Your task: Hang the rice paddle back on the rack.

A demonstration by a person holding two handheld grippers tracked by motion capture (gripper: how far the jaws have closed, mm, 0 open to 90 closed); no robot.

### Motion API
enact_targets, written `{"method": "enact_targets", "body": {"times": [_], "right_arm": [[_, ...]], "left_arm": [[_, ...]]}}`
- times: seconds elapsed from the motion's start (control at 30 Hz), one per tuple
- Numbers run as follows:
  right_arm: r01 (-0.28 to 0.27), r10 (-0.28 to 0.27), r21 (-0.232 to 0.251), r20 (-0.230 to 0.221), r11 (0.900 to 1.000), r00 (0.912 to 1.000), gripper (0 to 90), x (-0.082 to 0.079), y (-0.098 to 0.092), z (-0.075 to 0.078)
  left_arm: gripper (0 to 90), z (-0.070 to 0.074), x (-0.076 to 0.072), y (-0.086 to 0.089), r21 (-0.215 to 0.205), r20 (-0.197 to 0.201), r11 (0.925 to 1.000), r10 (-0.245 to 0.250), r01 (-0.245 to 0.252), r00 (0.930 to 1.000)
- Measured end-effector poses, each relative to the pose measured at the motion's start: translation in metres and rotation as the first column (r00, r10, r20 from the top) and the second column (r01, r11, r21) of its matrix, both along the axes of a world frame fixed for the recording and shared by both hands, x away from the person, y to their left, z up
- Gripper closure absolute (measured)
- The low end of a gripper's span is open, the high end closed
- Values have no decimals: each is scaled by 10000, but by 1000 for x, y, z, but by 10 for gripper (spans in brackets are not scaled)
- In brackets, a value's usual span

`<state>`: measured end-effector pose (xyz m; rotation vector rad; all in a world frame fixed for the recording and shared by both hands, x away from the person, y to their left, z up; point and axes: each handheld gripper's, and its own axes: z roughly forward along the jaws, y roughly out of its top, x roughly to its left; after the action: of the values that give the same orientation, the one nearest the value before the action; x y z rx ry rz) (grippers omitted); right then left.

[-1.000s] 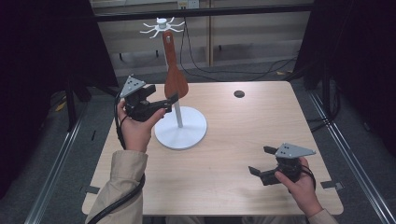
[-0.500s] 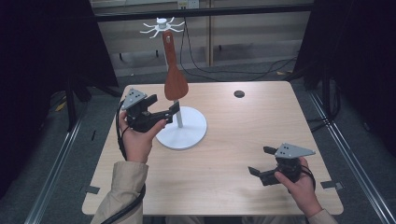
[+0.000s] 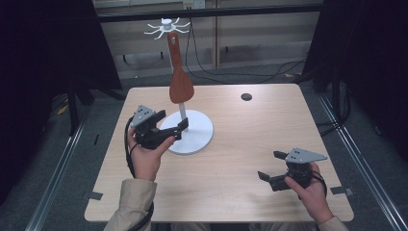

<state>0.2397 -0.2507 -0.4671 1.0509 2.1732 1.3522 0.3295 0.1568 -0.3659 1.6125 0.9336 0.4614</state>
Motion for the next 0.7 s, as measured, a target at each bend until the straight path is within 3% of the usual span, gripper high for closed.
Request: {"method": "enact_targets", "body": {"times": [0.43,0.7], "right_arm": [[109,-109,1,-24,9999,9999,32,-8,-3,0],[157,-157,36,-45,9999,9999,32,-11,-5,0]], "left_arm": [[105,-30,-19,-3,-264,-149,9996,-104,100,9998],[105,-53,-27,-1,-122,-283,9998,-155,152,9995]]}}
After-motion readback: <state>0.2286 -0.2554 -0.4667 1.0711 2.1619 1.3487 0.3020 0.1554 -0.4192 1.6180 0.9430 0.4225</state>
